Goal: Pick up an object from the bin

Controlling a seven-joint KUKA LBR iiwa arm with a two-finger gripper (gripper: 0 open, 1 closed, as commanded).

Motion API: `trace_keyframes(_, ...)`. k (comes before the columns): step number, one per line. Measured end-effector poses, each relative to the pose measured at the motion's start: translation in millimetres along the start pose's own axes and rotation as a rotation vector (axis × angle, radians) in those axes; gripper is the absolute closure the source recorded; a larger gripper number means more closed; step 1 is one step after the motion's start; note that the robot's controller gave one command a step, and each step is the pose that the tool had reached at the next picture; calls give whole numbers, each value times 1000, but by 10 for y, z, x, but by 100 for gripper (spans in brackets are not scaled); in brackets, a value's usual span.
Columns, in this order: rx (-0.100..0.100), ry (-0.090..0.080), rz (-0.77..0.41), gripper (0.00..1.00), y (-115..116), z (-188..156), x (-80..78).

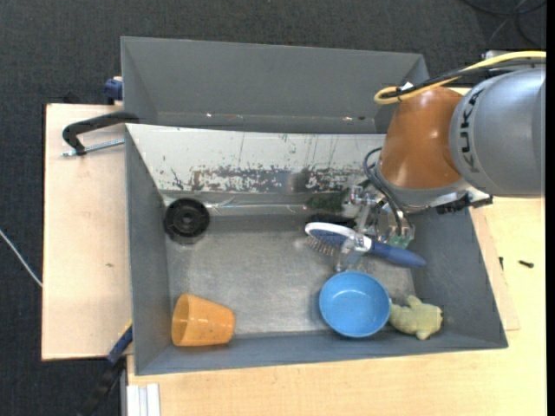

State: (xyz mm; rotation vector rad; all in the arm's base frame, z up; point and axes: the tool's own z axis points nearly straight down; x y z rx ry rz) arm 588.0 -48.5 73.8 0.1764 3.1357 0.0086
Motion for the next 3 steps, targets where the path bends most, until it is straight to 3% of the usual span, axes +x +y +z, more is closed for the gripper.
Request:
trace_keyframes(1, 3, 4, -2, 0, 17, -9, 5)
trace_keyframes(2, 3, -6, -1, 100, 12, -22, -21)
trace_keyframes(3, 3, -9, -2, 100, 22, -525, -39)
